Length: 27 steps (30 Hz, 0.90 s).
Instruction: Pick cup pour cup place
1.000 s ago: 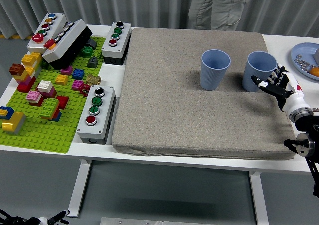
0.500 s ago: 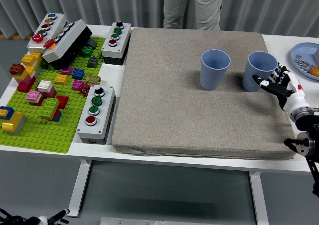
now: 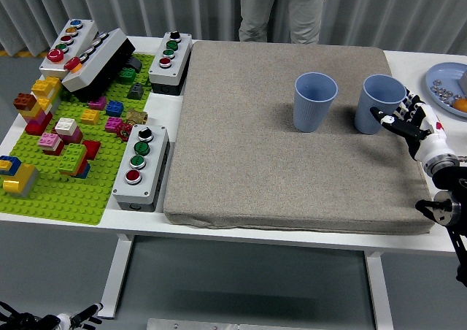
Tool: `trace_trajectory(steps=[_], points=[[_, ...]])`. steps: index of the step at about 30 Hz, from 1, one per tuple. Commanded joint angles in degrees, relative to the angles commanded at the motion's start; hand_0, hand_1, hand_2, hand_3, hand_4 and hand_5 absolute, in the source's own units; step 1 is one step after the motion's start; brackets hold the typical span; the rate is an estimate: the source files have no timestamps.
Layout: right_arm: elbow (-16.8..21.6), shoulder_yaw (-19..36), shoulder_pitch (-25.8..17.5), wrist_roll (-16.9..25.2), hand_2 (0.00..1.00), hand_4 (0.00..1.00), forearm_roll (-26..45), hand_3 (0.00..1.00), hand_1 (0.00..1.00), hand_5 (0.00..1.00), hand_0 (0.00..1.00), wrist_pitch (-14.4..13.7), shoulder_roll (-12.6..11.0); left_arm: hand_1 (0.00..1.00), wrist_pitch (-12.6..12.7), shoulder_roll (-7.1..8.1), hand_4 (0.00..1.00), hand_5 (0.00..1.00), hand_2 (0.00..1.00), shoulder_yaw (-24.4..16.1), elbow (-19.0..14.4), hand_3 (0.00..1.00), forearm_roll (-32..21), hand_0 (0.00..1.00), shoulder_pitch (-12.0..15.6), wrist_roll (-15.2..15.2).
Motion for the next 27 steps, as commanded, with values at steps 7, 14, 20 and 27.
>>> trace_trajectory(steps=[7, 14, 20, 27], points=[[0.1, -0.7, 0.3, -0.2, 0.965, 0.821, -0.1, 0.939, 0.903, 0.281, 0.941, -0.3, 0.5, 0.866, 0.0, 0.02, 0.6, 0.998, 0.885, 0.1, 0.0, 0.775, -0.1, 0.852, 0.1, 0.0], [-0.4, -0.8, 0.7, -0.2, 0.965, 0.821, 0.0, 0.938, 0.903, 0.281, 0.94, -0.3, 0.8, 0.866, 0.0, 0.03, 0.6, 0.998, 0.885, 0.1, 0.0, 0.776, -0.1, 0.851, 0.0, 0.0], [-0.7, -1.1, 1.1, -0.2, 0.947, 0.819, 0.2, 0.893, 0.894, 0.279, 0.935, -0.8, 0.8, 0.866, 0.0, 0.04, 0.599, 0.998, 0.885, 0.0, 0.0, 0.776, 0.1, 0.852, 0.0, 0.0], [-0.4, -2.0, 0.9, 0.1, 0.62, 0.661, 0.3, 0.673, 0.692, 0.043, 0.801, -2.9, 1.2, 0.866, 0.0, 0.05, 0.599, 0.998, 0.884, -0.1, 0.0, 0.774, 0.2, 0.851, 0.1, 0.1]])
